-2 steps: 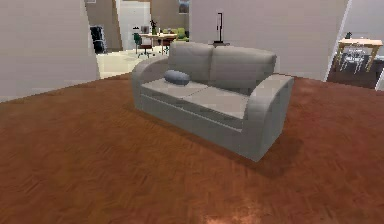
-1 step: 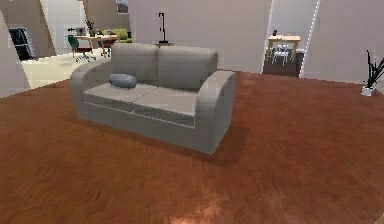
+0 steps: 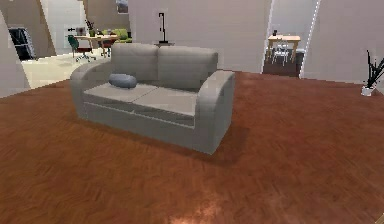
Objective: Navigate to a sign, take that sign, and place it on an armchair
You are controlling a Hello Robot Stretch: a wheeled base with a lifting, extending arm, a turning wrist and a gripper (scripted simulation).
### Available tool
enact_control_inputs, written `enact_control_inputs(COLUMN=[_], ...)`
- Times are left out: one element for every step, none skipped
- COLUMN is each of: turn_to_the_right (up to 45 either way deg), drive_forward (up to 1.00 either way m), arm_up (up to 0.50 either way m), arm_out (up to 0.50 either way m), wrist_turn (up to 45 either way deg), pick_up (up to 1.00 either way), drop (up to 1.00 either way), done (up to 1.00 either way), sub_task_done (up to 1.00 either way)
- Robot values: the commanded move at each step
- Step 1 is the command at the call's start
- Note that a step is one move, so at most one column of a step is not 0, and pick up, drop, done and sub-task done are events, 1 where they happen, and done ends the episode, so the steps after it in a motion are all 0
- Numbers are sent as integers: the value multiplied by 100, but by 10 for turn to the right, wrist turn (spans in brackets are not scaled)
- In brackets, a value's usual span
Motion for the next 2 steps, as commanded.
enact_control_inputs(turn_to_the_right=[0, 0], drive_forward=[0, 0], arm_up=[38, 0], arm_out=[0, 26], wrist_turn=[0, 0], pick_up=[0, 0], drop=[0, 0], done=[0, 0], sub_task_done=[0, 0])
